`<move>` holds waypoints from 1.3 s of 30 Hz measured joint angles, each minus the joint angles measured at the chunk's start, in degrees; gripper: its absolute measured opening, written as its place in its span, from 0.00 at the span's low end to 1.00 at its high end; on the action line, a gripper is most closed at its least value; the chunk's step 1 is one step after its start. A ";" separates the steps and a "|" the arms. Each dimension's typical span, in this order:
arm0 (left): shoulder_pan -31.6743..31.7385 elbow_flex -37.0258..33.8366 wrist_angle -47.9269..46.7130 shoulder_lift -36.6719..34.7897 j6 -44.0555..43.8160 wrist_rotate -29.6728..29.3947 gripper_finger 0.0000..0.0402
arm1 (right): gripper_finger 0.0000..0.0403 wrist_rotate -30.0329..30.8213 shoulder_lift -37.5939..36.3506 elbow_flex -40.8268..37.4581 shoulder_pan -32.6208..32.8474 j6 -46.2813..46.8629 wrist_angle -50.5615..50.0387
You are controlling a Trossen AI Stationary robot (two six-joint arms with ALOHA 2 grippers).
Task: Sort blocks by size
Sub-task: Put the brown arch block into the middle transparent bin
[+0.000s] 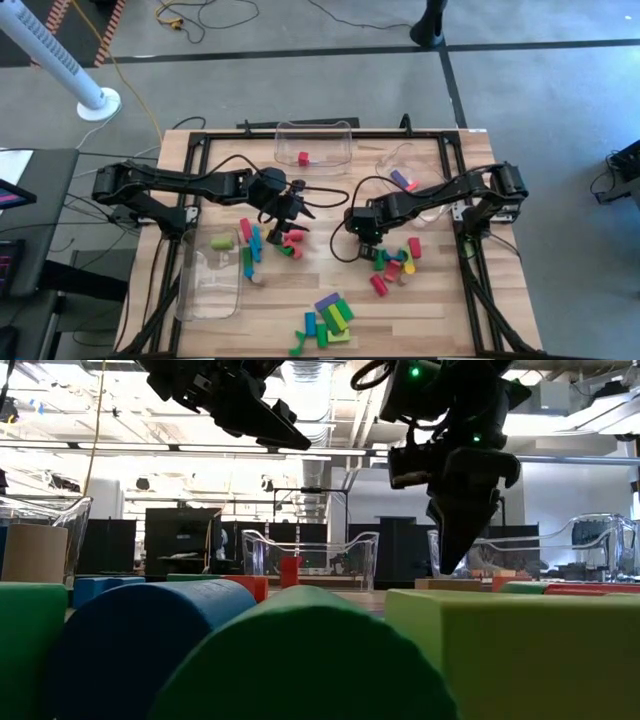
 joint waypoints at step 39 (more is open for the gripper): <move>-0.02 0.00 -0.09 0.00 -1.33 0.00 0.40 | 0.42 2.18 0.28 -4.43 -0.34 -7.15 4.72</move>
